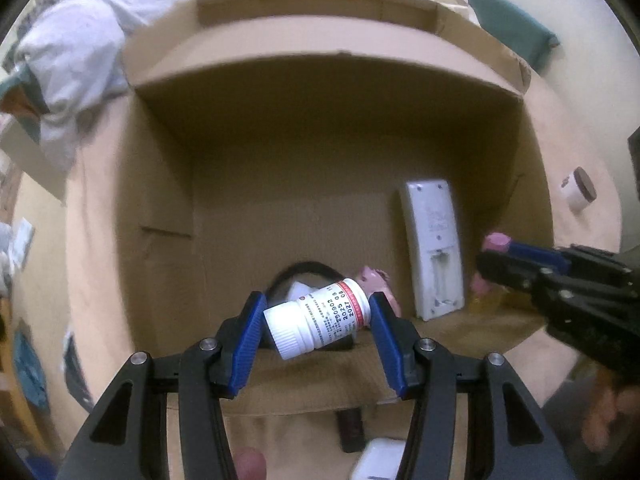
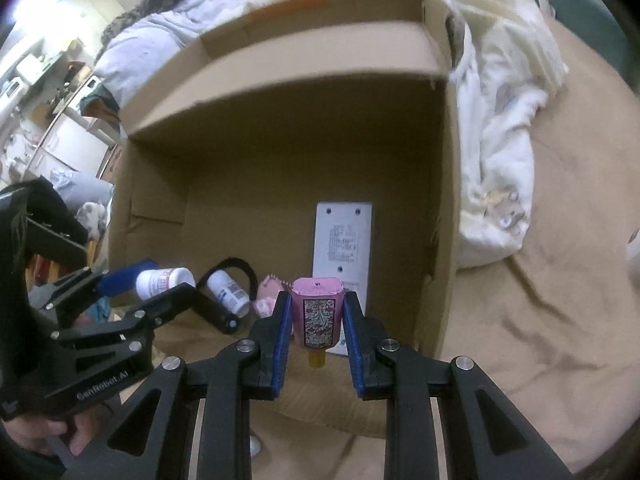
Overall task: Organize rigid objects
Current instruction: 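Carry the pill bottle toward the box while the right grasps the pink popsicle keychain, then open the left gripper over the box while the right drops the keychain onto the remote, then lower the left gripper to the black cylindrical battery and grasp it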
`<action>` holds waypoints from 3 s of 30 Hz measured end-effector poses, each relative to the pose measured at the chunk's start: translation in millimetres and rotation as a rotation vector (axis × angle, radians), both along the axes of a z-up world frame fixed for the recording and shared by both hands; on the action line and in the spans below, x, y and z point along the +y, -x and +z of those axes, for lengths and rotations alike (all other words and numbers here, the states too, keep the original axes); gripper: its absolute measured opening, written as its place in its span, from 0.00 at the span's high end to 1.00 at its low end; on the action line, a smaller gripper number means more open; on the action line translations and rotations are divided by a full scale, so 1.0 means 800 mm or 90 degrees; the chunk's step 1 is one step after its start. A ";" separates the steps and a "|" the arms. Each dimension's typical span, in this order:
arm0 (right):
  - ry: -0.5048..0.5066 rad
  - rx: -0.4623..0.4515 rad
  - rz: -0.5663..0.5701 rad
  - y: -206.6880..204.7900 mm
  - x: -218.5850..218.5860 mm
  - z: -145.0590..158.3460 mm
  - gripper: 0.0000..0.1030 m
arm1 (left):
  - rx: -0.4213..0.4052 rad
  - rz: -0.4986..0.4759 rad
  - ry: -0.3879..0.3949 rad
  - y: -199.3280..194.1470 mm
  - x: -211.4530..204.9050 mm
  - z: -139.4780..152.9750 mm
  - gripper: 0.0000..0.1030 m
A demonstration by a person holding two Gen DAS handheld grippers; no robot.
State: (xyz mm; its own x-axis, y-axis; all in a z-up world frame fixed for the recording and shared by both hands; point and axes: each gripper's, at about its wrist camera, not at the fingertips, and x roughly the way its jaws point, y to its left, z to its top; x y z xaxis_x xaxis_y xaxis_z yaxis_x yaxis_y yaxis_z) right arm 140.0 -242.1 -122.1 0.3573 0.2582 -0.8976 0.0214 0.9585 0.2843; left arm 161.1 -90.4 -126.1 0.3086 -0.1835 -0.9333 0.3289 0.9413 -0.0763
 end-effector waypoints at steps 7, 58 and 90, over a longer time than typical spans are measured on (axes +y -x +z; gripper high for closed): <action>0.027 0.021 0.009 -0.003 0.010 -0.014 0.74 | 0.000 -0.010 -0.025 0.001 -0.004 -0.012 0.52; -0.048 0.004 -0.060 0.105 -0.025 0.020 0.00 | 0.033 0.016 0.005 0.085 0.035 -0.008 0.19; 0.003 0.067 -0.027 0.109 -0.004 -0.017 0.00 | 0.081 -0.064 -0.081 0.098 0.016 -0.021 0.84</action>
